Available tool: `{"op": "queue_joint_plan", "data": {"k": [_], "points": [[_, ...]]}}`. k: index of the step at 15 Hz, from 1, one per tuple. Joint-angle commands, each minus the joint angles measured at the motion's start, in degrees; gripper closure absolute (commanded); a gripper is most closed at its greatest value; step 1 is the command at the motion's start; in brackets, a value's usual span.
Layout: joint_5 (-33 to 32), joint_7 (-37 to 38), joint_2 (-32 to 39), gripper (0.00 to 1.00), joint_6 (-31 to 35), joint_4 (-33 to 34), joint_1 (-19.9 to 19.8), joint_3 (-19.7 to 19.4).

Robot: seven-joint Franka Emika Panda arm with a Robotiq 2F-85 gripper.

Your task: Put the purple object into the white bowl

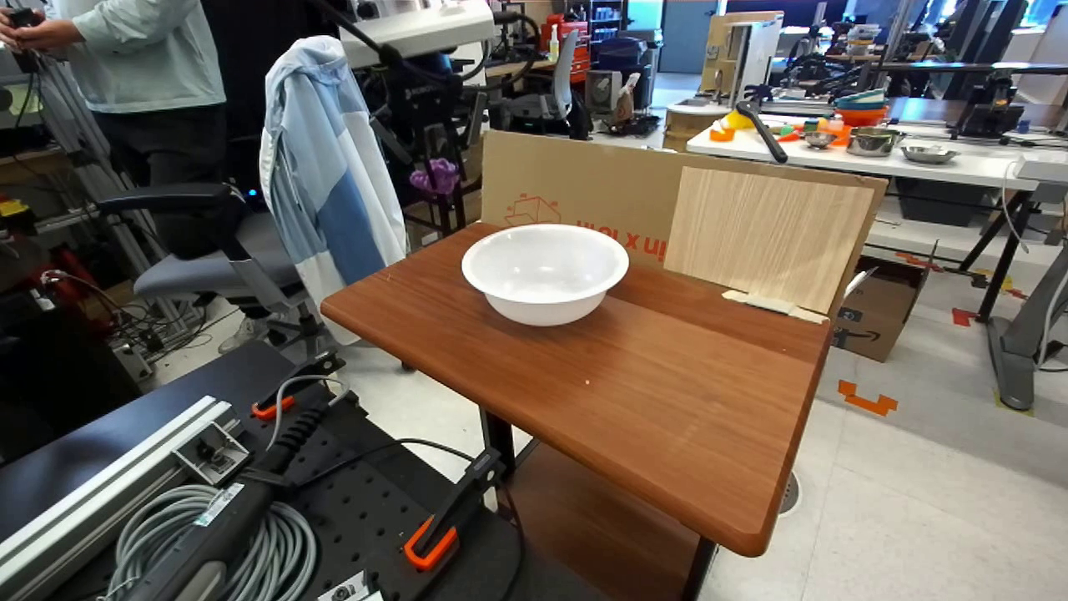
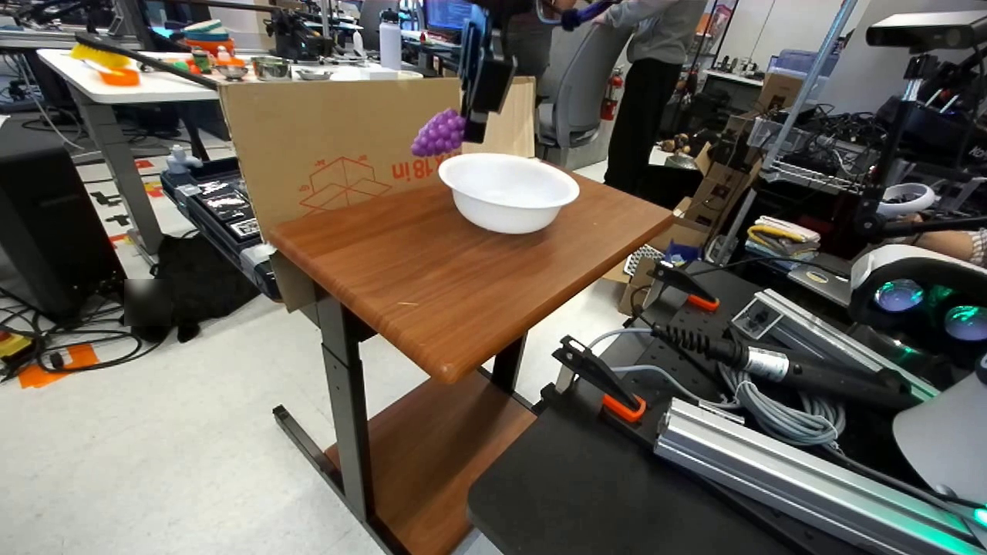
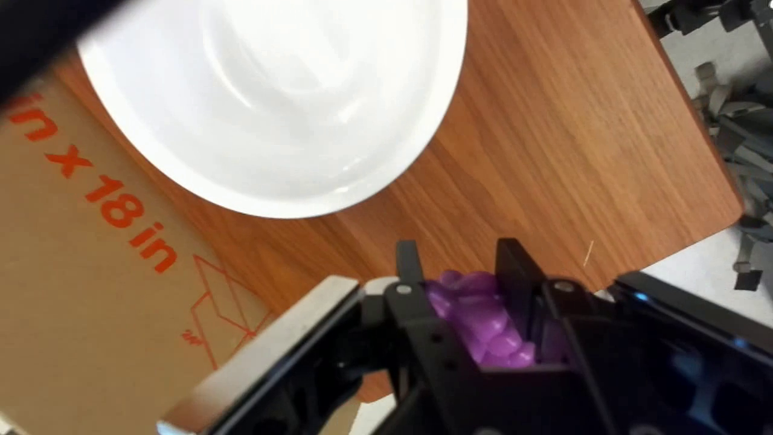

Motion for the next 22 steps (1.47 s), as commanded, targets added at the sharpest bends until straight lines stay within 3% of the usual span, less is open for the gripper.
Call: {"op": "queue_joint_plan", "data": {"k": [1,6,13,14,16,20,22], "points": [[3.21,-0.65,-4.3,0.89,2.51,-3.87,-2.85,-3.51],[7.65,-1.84,1.47,0.89,1.88,-0.79,-6.17,-7.85],[13.64,-2.93,12.68,0.89,-0.22,4.41,-10.18,-7.12],[13.82,-2.86,13.47,0.39,-0.34,4.88,-10.65,-6.89],[13.47,-2.39,13.97,0.33,0.1,5.27,-11.19,-6.56],[13.52,-3.07,9.41,0.03,0.84,2.12,-11.73,-5.79],[13.46,-3.41,4.3,0.0,2.62,-2.05,-11.62,-5.73]]}}
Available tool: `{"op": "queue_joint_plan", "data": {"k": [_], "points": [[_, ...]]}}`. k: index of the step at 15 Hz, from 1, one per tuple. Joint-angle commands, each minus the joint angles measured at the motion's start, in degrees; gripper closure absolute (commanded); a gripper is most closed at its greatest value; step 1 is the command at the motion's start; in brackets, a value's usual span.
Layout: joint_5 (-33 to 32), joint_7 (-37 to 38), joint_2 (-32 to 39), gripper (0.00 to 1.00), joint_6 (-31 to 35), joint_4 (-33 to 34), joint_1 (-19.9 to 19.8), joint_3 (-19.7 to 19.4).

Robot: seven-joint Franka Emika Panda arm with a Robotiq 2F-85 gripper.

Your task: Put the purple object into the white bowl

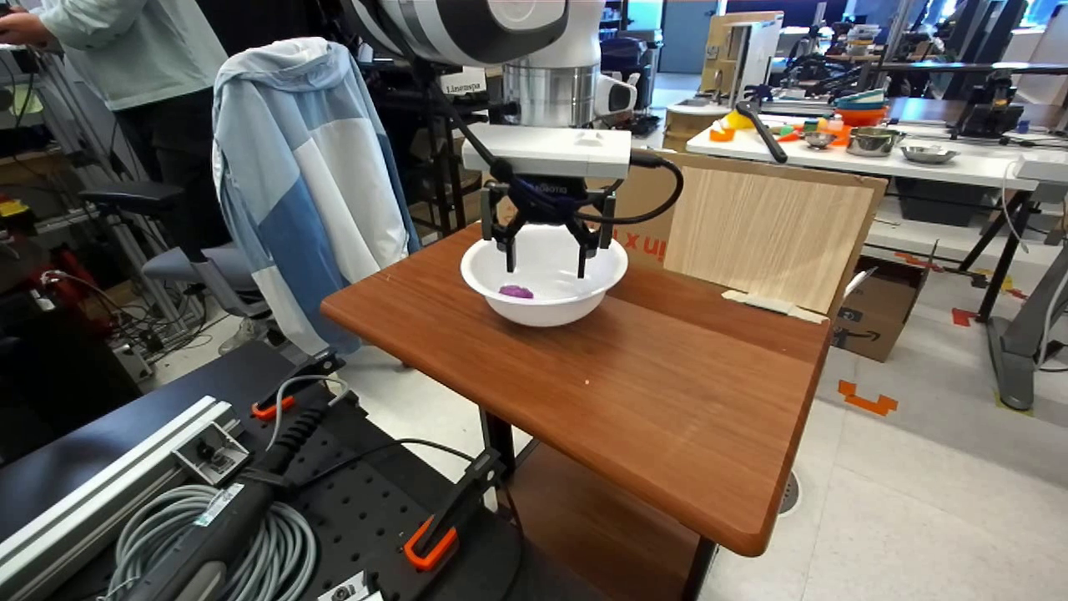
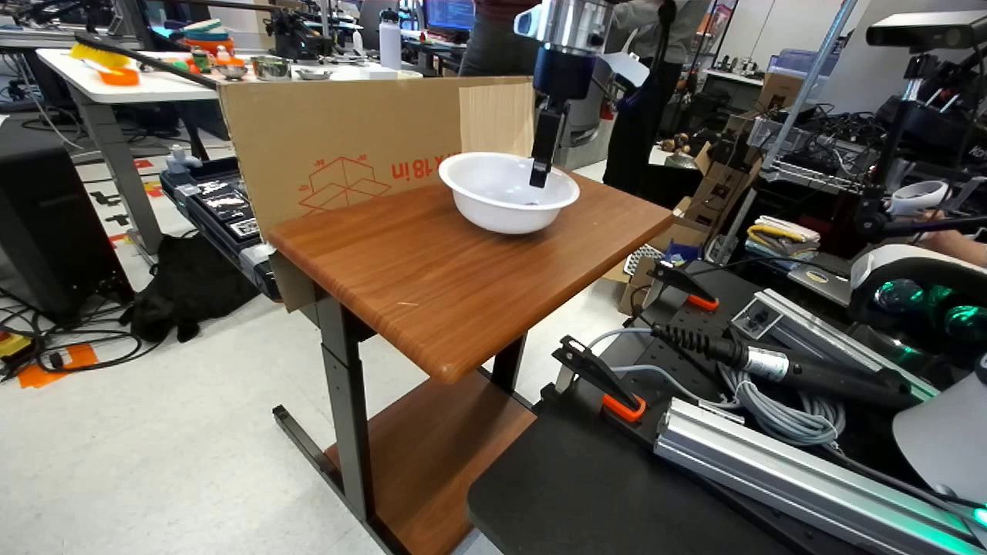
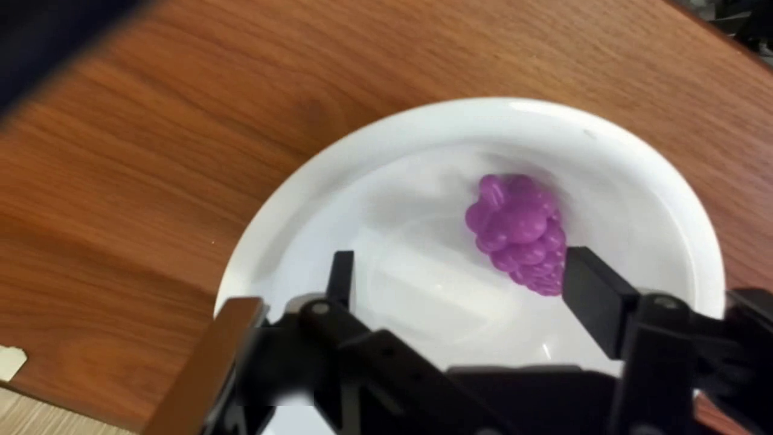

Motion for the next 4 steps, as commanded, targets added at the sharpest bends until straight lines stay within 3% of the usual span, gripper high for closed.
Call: {"op": "queue_joint_plan", "data": {"k": [1,2,4], "points": [[0.83,-0.67,-10.48,0.0,3.49,-8.56,-0.89,1.02],[-0.17,0.14,-3.16,0.0,1.02,-2.02,-0.31,0.51],[0.0,0.03,-7.3,0.0,1.62,-5.16,0.13,0.09]]}}
